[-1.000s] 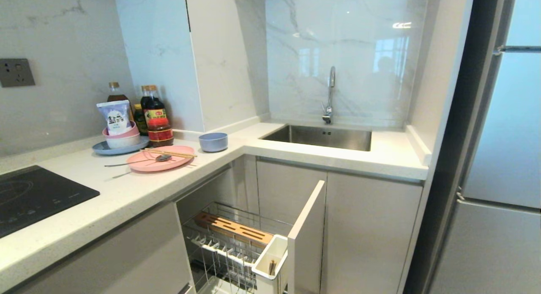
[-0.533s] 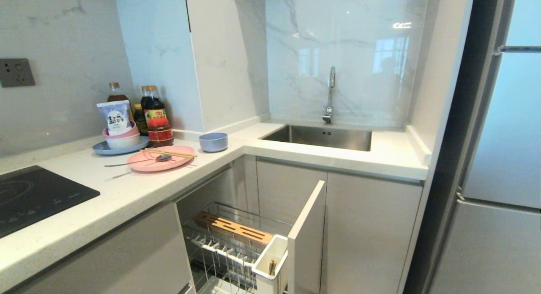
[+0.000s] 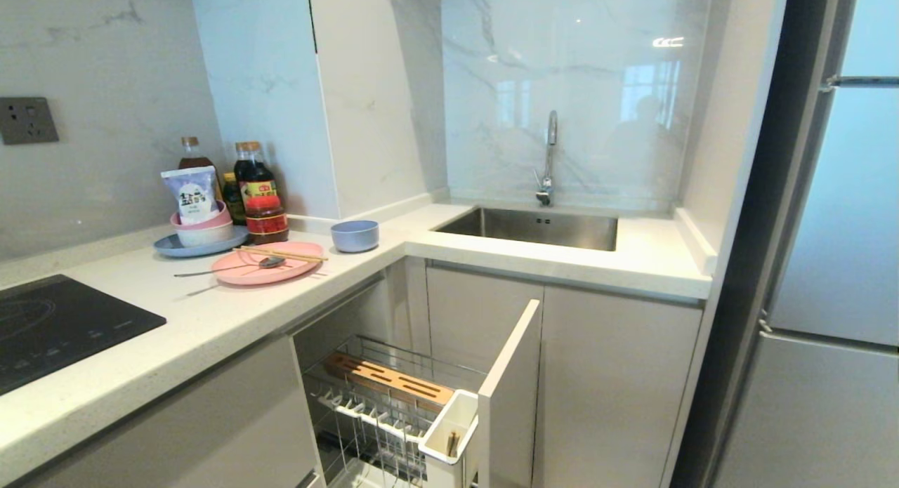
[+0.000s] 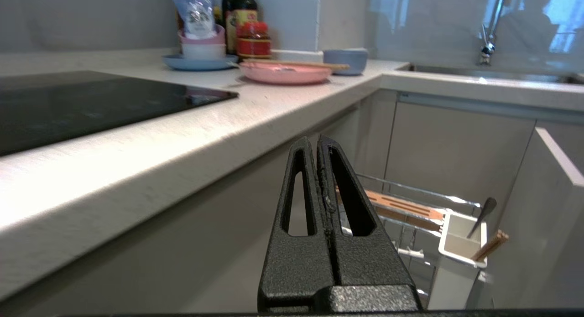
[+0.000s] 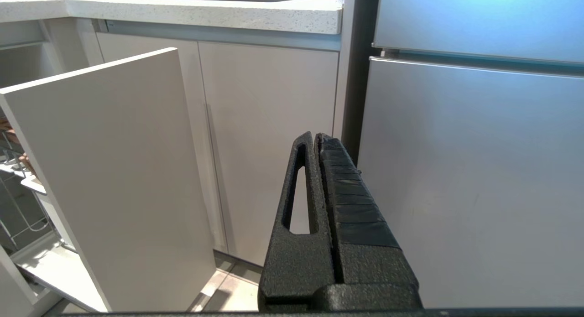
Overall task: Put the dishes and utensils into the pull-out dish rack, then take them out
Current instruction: Pick up the chopsticks and place it in the cupboard
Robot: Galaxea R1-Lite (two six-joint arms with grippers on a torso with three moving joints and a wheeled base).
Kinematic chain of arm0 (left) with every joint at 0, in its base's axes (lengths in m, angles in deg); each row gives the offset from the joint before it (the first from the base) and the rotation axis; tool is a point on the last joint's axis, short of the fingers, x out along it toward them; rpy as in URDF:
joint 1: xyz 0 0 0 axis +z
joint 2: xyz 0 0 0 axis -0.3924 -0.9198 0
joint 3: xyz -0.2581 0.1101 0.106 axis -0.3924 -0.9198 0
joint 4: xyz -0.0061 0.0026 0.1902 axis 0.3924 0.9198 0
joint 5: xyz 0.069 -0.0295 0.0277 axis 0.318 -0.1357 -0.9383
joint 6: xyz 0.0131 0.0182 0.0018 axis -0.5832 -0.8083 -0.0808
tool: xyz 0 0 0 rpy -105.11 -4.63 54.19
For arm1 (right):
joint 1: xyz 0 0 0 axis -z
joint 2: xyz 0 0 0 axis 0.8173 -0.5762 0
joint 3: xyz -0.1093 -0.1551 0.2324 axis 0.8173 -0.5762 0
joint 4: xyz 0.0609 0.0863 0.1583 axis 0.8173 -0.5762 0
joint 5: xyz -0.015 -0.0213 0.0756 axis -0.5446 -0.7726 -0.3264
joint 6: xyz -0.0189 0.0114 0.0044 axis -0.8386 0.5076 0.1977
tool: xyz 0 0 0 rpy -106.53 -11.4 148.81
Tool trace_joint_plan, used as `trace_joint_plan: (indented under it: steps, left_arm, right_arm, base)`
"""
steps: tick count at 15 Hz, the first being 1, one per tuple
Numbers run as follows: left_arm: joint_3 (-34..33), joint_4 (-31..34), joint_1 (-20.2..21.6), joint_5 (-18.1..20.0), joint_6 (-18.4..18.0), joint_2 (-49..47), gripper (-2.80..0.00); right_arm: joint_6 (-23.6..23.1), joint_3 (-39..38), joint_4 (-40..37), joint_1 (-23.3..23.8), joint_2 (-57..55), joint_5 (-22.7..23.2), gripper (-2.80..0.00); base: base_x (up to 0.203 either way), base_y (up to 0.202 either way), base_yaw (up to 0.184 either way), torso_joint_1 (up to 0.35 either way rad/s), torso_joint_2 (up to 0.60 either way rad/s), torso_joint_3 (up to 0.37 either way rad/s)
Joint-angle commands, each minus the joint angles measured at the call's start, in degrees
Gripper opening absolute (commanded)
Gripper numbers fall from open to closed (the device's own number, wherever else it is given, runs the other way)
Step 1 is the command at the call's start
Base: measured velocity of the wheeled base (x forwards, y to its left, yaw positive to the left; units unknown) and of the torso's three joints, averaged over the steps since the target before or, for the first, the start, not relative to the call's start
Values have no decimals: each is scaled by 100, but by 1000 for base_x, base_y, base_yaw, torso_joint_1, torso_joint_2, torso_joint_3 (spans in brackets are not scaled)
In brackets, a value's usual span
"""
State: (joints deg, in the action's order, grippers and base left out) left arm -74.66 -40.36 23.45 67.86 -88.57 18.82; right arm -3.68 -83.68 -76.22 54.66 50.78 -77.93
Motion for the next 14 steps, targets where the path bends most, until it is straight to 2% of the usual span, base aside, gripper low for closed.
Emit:
trace_joint_plan:
  steps: [1, 3, 4, 7, 14]
  left_arm:
    - [-649, -362, -14, 93, -13, 190, -280]
    - [-1369, -1230, -16, 428, -168, 194, -280]
    - [-1494, -1359, -17, 646, -225, 194, -280]
    - [-1418, -632, -17, 1064, -308, 196, -280]
    - [-1465, -814, -17, 901, 224, 196, -280]
  right_arm:
    - [-2, 0, -1, -2, -2, -1, -280]
    - [-2, 0, -1, -2, -2, 0, -280]
    - [-2, 0, -1, -2, -2, 0, -280]
    - [-2, 0, -1, -2, -2, 0, -280]
    - [-2, 0, -1, -2, -2, 0, -280]
  base:
    - [0, 0, 0, 0, 0, 0]
    - [0, 0, 0, 0, 0, 0]
    - [0, 0, 0, 0, 0, 0]
    - [0, 0, 0, 0, 0, 0]
    - [0, 0, 0, 0, 0, 0]
